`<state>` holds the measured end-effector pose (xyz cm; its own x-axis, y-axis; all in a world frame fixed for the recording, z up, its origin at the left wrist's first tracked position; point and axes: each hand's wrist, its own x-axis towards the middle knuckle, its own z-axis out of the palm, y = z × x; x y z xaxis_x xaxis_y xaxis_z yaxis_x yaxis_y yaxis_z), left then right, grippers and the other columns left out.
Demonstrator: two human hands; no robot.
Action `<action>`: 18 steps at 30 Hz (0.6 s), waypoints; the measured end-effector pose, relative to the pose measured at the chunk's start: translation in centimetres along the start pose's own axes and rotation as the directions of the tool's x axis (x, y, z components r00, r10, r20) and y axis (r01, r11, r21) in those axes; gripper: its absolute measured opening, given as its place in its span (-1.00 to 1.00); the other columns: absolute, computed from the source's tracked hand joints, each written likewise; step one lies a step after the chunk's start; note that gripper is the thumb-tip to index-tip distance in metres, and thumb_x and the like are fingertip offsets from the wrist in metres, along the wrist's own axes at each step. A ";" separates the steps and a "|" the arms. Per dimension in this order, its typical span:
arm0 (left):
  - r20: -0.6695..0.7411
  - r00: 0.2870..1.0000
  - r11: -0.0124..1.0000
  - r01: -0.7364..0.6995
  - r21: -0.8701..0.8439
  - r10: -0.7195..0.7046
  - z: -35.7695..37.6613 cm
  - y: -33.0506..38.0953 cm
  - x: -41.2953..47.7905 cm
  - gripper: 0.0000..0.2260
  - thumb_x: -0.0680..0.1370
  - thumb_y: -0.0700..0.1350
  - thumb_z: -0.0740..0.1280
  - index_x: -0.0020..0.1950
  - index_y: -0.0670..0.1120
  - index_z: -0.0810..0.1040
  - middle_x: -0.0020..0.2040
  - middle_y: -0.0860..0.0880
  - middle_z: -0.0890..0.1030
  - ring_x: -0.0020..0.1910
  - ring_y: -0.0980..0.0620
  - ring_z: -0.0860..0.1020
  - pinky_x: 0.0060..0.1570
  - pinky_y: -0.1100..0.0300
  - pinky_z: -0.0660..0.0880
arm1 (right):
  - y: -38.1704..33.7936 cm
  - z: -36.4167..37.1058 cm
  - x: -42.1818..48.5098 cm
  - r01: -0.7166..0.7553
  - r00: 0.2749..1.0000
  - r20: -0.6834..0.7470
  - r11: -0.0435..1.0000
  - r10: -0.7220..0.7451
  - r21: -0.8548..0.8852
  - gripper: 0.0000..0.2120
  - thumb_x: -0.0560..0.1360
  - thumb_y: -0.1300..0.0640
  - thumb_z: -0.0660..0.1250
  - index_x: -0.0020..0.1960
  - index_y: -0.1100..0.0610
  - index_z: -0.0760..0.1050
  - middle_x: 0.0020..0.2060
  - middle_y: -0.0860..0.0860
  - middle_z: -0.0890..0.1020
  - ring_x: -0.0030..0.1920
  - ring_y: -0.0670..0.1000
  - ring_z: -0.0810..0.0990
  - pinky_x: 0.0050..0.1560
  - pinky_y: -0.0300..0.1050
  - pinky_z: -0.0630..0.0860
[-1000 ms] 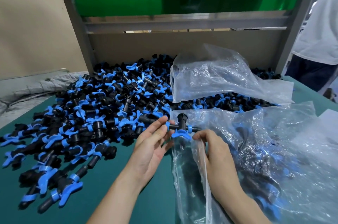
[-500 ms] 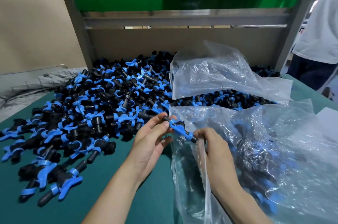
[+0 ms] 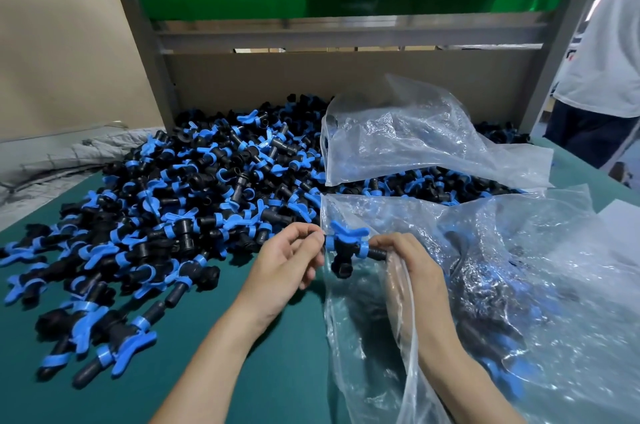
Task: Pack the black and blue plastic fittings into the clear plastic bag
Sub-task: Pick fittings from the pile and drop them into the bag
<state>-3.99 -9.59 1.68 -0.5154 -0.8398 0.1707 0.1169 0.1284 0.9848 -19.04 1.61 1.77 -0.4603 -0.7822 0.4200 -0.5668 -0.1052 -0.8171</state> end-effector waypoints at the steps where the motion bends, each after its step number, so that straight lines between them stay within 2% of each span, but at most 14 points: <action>1: -0.014 1.000 0.999 -0.016 0.029 0.016 0.0 0.0 0.0 -0.91 0.60 -0.09 0.31 -0.04 -0.06 0.58 -0.36 0.05 0.55 -0.42 0.14 0.44 -0.47 0.34 0.35 | 0.1 -0.1 -0.1 0.022 1.000 0.009 0.999 -0.021 -0.049 -0.61 0.48 0.33 0.27 -0.01 -0.18 0.55 0.00 -0.16 0.58 0.10 0.05 0.56 0.17 0.13 0.47; 2: -0.039 0.999 0.998 -0.035 0.049 0.037 0.1 0.1 0.0 -0.88 0.60 -0.08 0.30 -0.09 -0.05 0.58 -0.38 0.06 0.53 -0.43 0.15 0.43 -0.47 0.35 0.35 | 0.3 -0.1 -0.1 0.046 0.999 0.012 0.995 -0.045 -0.084 -0.59 0.49 0.38 0.29 0.00 -0.15 0.56 -0.01 -0.16 0.57 0.09 0.05 0.56 0.16 0.13 0.47; 6: -0.201 0.976 0.994 -0.070 0.079 0.085 -0.1 0.3 0.2 -0.76 0.63 -0.02 0.26 -0.22 -0.05 0.48 -0.45 0.12 0.43 -0.46 0.12 0.38 -0.50 0.36 0.32 | -0.1 0.1 -0.1 0.079 0.997 -0.015 0.994 -0.080 -0.071 -0.65 0.57 0.34 0.26 -0.01 -0.12 0.55 -0.01 -0.17 0.57 0.09 0.01 0.54 0.16 0.08 0.44; 10: -0.310 0.948 0.989 -0.035 0.146 0.079 -0.5 0.0 0.5 -0.68 0.63 0.04 0.21 -0.27 -0.06 0.35 -0.45 0.00 0.33 -0.40 -0.02 0.29 -0.46 0.20 0.24 | -0.1 0.0 -0.1 0.103 0.993 -0.046 0.994 -0.104 -0.027 -0.63 0.55 0.37 0.23 -0.03 -0.11 0.55 -0.02 -0.18 0.57 0.10 -0.02 0.54 0.17 0.09 0.44; 14: -0.315 0.947 0.982 -0.008 0.187 0.067 -0.4 0.0 0.5 -0.63 0.62 0.08 0.21 -0.27 -0.12 0.29 -0.44 -0.01 0.29 -0.39 -0.02 0.26 -0.43 0.13 0.22 | -0.1 0.1 -0.1 0.103 0.994 -0.040 0.994 -0.105 -0.038 -0.65 0.55 0.37 0.24 -0.04 -0.09 0.56 -0.04 -0.19 0.57 0.09 -0.03 0.54 0.16 0.10 0.44; 16: -0.309 0.948 0.978 -0.005 0.210 0.071 -0.3 0.0 0.4 -0.58 0.62 0.10 0.21 -0.24 -0.20 0.27 -0.41 -0.07 0.27 -0.38 -0.02 0.26 -0.36 0.09 0.23 | -0.1 0.1 -0.1 0.103 0.994 -0.040 0.994 -0.104 -0.036 -0.63 0.53 0.40 0.26 -0.05 -0.08 0.56 -0.04 -0.19 0.57 0.08 -0.03 0.54 0.17 0.09 0.44; 18: -0.304 0.950 0.975 -0.006 0.222 0.075 -0.2 0.0 0.3 -0.58 0.62 0.11 0.21 -0.25 -0.19 0.25 -0.37 -0.09 0.27 -0.37 -0.02 0.26 -0.31 0.05 0.23 | -0.1 0.1 0.0 0.104 0.993 -0.044 0.994 -0.106 -0.045 -0.63 0.53 0.40 0.27 -0.06 -0.09 0.56 -0.05 -0.21 0.56 0.08 -0.02 0.54 0.16 0.08 0.44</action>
<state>-3.94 -9.95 1.69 -0.2227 -0.9484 0.2258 -0.0716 0.2469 0.9664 -18.89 1.55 1.75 -0.4270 -0.7388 0.5214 -0.6422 -0.1582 -0.7501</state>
